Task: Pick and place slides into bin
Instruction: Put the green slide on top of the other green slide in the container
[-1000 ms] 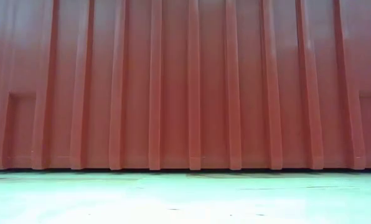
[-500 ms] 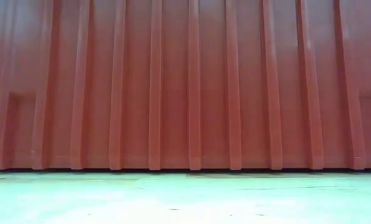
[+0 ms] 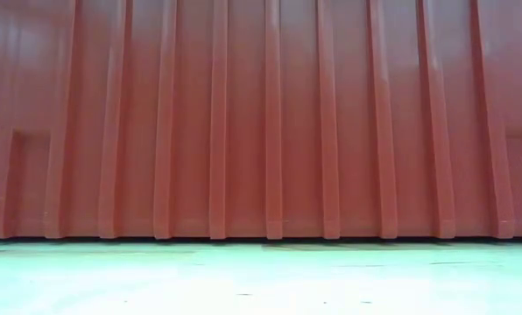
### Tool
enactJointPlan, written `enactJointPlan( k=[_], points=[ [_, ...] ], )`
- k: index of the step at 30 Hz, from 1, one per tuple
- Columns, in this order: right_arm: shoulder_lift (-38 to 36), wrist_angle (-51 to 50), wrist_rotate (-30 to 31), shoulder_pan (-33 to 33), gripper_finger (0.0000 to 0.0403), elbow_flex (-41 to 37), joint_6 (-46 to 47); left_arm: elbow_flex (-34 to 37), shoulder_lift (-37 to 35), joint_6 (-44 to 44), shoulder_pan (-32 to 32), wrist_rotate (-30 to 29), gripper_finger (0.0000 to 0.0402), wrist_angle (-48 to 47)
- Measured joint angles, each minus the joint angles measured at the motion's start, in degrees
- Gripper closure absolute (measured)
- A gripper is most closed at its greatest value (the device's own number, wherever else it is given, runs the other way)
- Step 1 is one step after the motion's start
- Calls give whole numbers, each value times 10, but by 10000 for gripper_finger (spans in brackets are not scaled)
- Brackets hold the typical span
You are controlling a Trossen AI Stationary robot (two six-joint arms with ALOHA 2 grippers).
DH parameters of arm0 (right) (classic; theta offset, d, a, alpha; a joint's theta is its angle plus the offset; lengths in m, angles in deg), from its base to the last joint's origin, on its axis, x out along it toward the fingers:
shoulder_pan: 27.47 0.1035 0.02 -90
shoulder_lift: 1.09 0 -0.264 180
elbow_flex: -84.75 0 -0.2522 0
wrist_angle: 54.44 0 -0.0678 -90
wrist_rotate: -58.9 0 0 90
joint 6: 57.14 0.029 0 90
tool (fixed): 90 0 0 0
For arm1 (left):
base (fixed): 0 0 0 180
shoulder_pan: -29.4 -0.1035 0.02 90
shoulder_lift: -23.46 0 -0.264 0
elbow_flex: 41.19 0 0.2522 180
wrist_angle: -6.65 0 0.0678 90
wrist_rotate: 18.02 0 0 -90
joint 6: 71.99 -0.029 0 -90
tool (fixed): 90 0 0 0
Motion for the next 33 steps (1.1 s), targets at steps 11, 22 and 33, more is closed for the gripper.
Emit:
enactJointPlan(
  k=[11,22,33],
  points=[
    [0,1,-52,1,155,0,-32,-5,-15,-23,124,-124,289,-4],
    [0,1,-10,-6,136,0,-168,-5,62,16,47,-10,326,-17],
    [0,1,-6,-93,119,0,-263,-117,210,4,-6,26,326,-213]
  ],
)
